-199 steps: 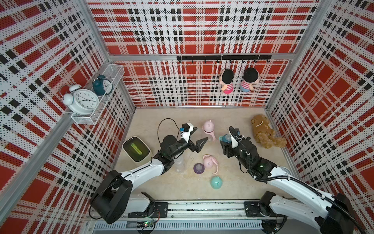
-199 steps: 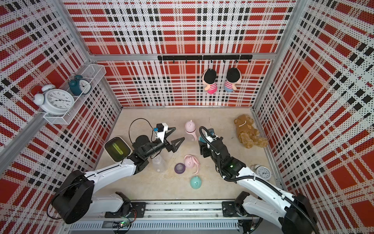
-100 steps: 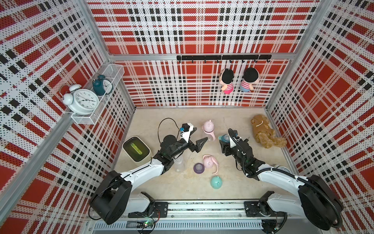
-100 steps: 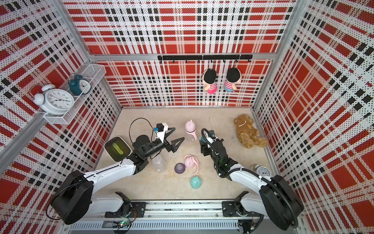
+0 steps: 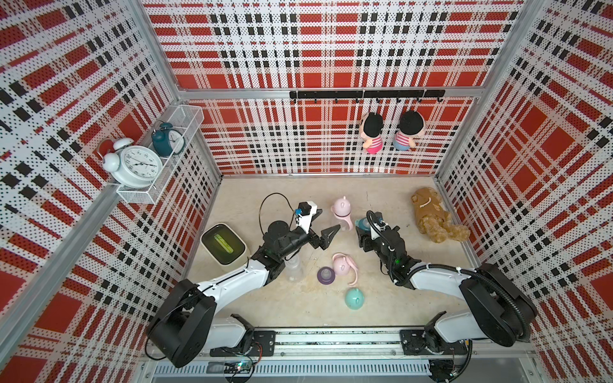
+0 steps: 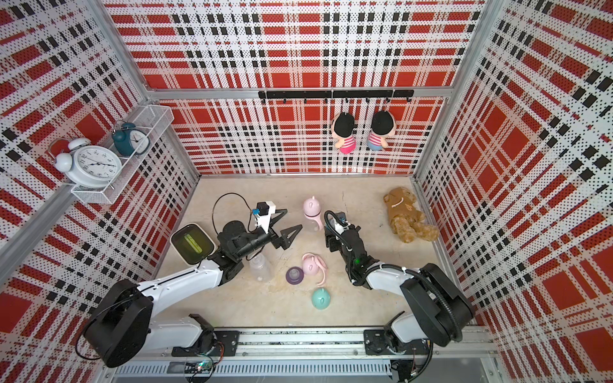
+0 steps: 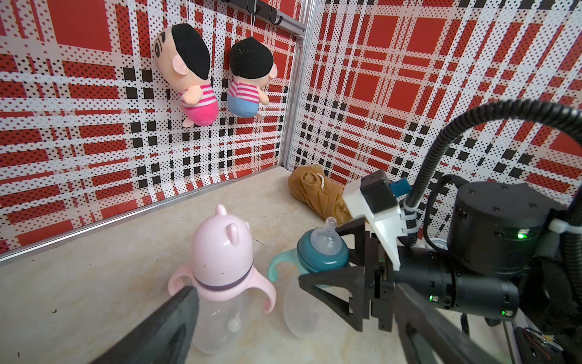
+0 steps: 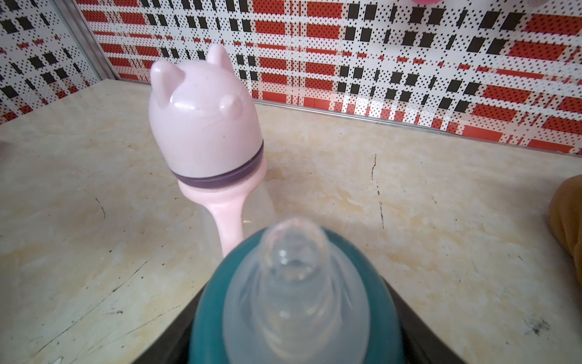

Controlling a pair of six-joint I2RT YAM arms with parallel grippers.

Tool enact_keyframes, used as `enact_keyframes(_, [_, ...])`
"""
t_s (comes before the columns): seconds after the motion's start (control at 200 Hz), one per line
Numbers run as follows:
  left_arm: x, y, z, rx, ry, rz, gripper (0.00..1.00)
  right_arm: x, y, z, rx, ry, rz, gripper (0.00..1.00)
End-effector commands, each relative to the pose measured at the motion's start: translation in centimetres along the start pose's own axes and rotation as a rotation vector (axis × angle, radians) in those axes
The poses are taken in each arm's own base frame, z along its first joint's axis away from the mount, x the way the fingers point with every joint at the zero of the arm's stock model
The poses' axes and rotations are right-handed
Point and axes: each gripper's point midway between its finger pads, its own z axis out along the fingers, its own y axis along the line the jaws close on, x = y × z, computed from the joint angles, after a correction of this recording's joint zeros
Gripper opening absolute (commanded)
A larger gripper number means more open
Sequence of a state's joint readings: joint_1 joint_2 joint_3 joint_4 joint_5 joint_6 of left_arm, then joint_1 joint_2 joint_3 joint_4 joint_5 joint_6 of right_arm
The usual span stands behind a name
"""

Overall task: Assemble the baby bottles
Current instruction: Place the baby bottle at the center of the board.

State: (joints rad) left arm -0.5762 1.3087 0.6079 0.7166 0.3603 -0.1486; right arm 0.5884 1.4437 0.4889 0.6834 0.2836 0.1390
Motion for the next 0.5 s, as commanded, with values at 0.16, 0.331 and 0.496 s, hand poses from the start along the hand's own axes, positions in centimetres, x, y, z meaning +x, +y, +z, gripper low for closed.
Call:
enact_keyframes(0.16, [-0.9, 0.1, 0.3, 0.001, -0.019, 0.021, 0.98, -2.0, -0.3, 0.9, 0.028, -0.106, 0.006, 0.59])
enact_keyframes(0.331, [-1.0, 0.1, 0.2, -0.004, -0.022, 0.023, 0.98, -1.2, -0.3, 1.3, 0.035, -0.089, -0.016, 0.71])
enact_keyframes(0.496, [-0.9, 0.2, 0.2, -0.006, -0.019, 0.024, 0.98, -0.5, -0.2, 1.3, 0.03, -0.065, -0.024, 0.86])
